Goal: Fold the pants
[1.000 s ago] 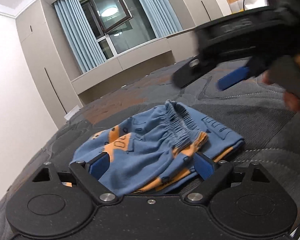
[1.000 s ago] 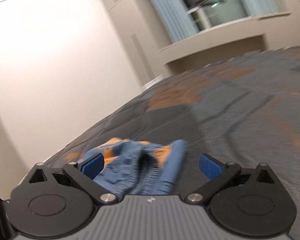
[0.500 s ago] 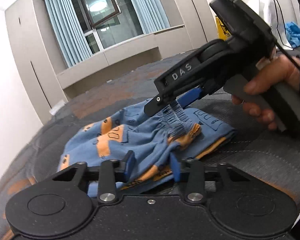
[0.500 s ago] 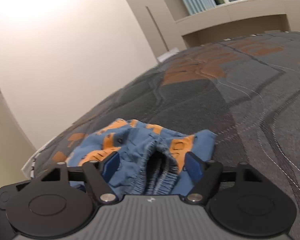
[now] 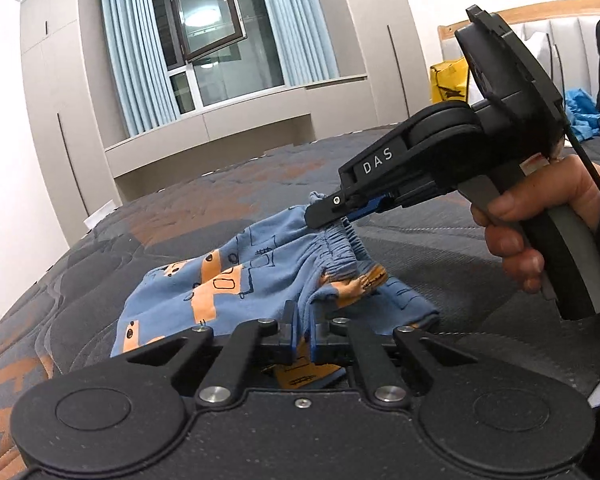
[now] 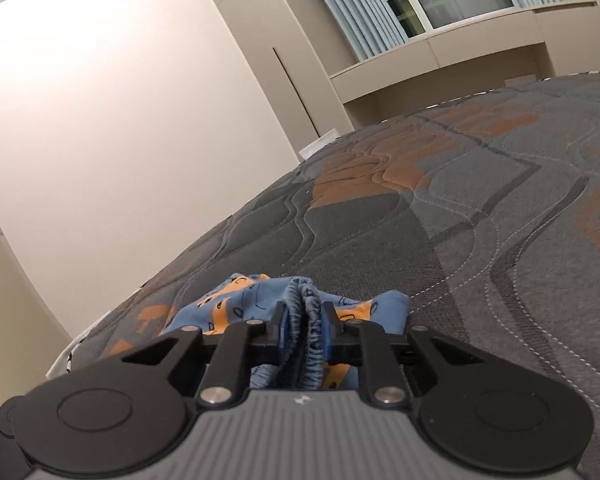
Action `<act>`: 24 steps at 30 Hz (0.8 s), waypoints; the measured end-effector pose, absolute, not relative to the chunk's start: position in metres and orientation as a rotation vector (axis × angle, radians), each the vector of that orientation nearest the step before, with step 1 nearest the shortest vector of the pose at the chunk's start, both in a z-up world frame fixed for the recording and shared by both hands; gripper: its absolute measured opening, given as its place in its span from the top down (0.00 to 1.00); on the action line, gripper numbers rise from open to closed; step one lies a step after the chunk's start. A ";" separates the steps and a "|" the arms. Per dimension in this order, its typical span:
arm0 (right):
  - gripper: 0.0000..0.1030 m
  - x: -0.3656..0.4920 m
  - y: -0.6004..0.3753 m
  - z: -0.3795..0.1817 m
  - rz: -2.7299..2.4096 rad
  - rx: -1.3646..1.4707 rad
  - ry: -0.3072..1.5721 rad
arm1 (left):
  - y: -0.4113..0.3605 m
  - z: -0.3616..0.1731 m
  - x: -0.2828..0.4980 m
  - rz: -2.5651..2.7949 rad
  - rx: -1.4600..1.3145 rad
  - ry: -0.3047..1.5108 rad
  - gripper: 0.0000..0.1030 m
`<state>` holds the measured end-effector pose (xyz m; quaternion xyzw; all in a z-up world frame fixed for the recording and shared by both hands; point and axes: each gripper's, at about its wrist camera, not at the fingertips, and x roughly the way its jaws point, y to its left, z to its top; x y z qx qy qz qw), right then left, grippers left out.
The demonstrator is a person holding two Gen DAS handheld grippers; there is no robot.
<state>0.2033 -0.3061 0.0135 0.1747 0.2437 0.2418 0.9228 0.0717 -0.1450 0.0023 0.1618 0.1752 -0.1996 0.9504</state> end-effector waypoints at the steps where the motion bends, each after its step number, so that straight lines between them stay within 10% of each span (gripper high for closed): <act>1: 0.82 0.201 -0.306 0.015 0.486 0.349 0.501 | -0.145 0.001 0.071 -0.416 0.325 0.360 0.95; 8: 0.79 0.198 -0.305 0.001 0.401 0.288 0.566 | -0.143 -0.015 0.080 -0.439 0.297 0.422 0.84; 13: 0.75 0.191 -0.296 -0.001 0.357 0.219 0.560 | -0.121 0.001 0.075 -0.351 0.236 0.362 0.35; 17: 0.66 0.183 -0.287 0.000 0.311 0.164 0.536 | -0.095 0.016 0.076 -0.247 0.185 0.311 0.20; 22: 0.04 0.175 -0.279 0.005 0.226 0.147 0.494 | -0.062 0.024 0.099 -0.058 0.126 0.319 0.01; 24: 0.02 0.169 -0.270 0.010 0.191 0.125 0.461 | -0.052 0.023 0.116 0.019 0.099 0.373 0.01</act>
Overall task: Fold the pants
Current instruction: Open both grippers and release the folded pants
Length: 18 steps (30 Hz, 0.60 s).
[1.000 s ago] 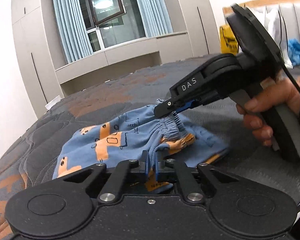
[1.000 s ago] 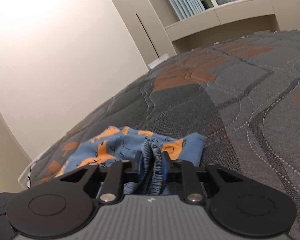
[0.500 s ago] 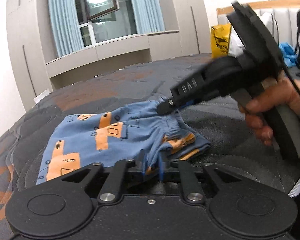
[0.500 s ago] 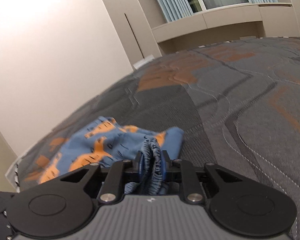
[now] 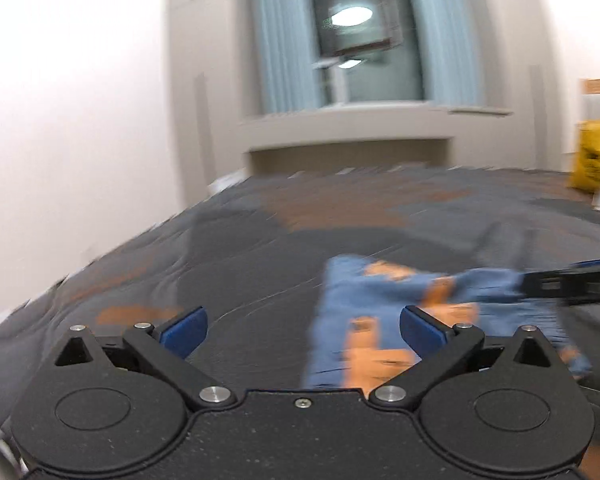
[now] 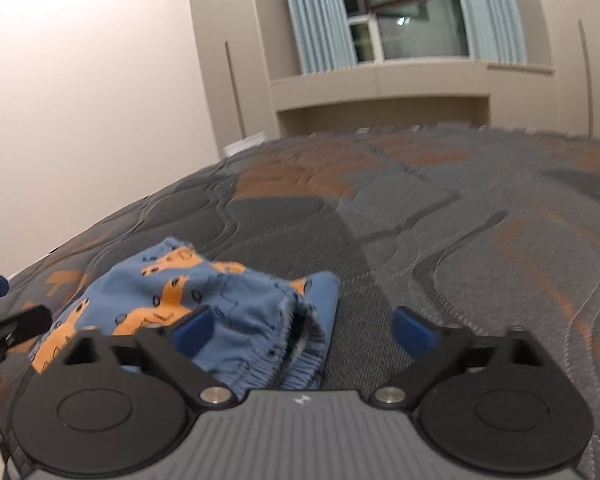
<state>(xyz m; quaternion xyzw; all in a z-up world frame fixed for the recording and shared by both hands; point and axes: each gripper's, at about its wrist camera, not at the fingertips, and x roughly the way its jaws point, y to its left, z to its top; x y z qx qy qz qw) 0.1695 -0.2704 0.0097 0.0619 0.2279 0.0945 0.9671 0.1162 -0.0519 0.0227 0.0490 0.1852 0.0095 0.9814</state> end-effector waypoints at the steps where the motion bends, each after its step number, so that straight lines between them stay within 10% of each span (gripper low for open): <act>1: 0.01 0.167 -0.265 0.012 0.182 0.111 0.446 | -0.049 0.021 0.125 0.044 0.086 0.411 0.01; 18: 0.00 0.145 -0.241 -0.007 0.107 -0.145 0.532 | -0.026 -0.008 0.132 0.012 0.062 0.520 0.01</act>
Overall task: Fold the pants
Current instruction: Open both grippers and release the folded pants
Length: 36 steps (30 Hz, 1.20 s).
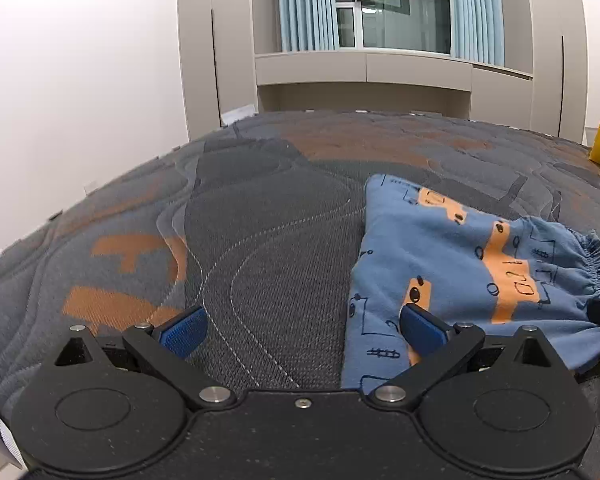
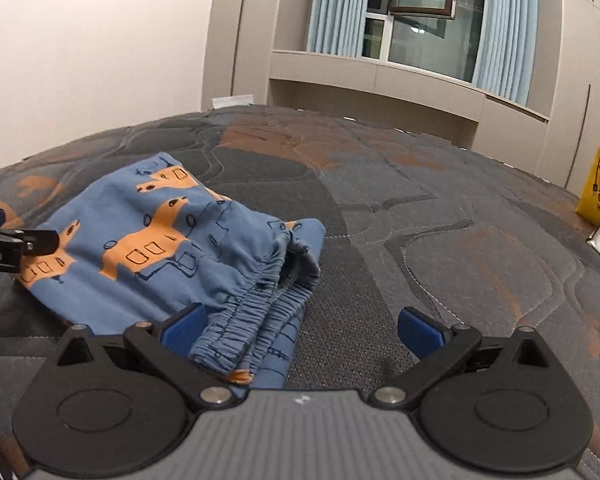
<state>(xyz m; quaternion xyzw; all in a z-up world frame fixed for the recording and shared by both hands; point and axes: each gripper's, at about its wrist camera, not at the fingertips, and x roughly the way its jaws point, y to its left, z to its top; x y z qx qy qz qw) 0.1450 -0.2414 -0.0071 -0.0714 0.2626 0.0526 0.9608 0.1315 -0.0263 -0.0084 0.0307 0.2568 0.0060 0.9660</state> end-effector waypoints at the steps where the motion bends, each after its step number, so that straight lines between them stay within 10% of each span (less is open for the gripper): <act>1: 0.00 0.146 -0.241 -0.006 0.114 -0.144 0.529 | -0.029 -0.006 0.129 0.012 0.070 0.504 0.01; 23: 0.00 0.277 -0.192 -0.007 0.328 -0.245 0.520 | -0.022 -0.025 0.132 -0.088 -0.033 0.553 0.01; 36: 0.00 0.214 -0.243 0.006 0.110 -0.194 0.532 | -0.022 -0.027 0.131 -0.076 -0.042 0.551 0.01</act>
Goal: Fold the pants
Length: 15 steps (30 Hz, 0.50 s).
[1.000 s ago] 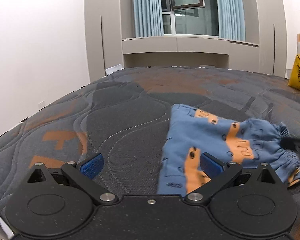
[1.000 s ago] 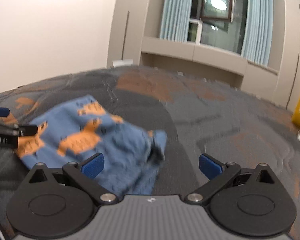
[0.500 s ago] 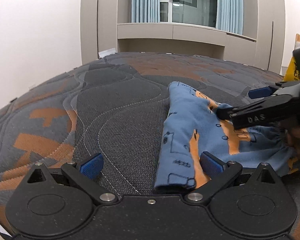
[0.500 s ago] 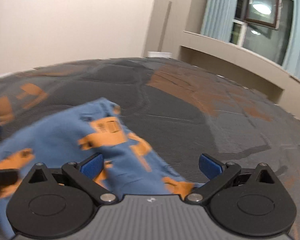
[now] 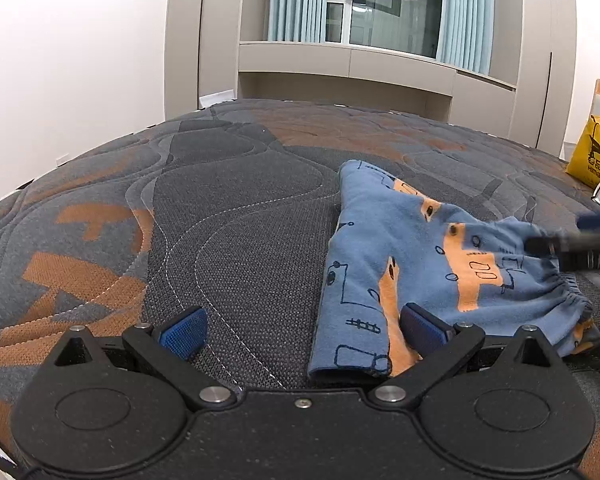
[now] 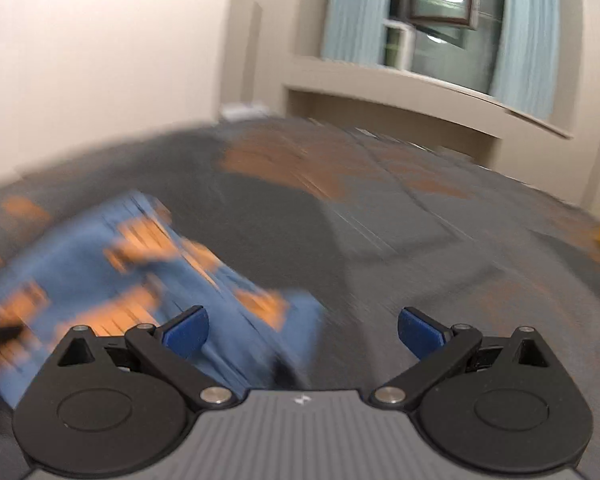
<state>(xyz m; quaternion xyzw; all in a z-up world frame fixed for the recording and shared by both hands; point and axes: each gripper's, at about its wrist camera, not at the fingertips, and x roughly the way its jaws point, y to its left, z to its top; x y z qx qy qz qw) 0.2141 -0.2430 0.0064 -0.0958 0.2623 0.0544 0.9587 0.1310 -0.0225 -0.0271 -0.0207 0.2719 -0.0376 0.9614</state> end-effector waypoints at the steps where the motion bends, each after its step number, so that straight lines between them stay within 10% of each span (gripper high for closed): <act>1: 0.00 0.212 -0.247 0.001 0.104 -0.195 0.550 | -0.023 -0.027 0.131 -0.074 -0.039 0.549 0.00; 15: 0.00 0.133 -0.266 -0.002 0.202 0.161 0.538 | -0.024 -0.030 0.128 -0.060 -0.047 0.536 0.00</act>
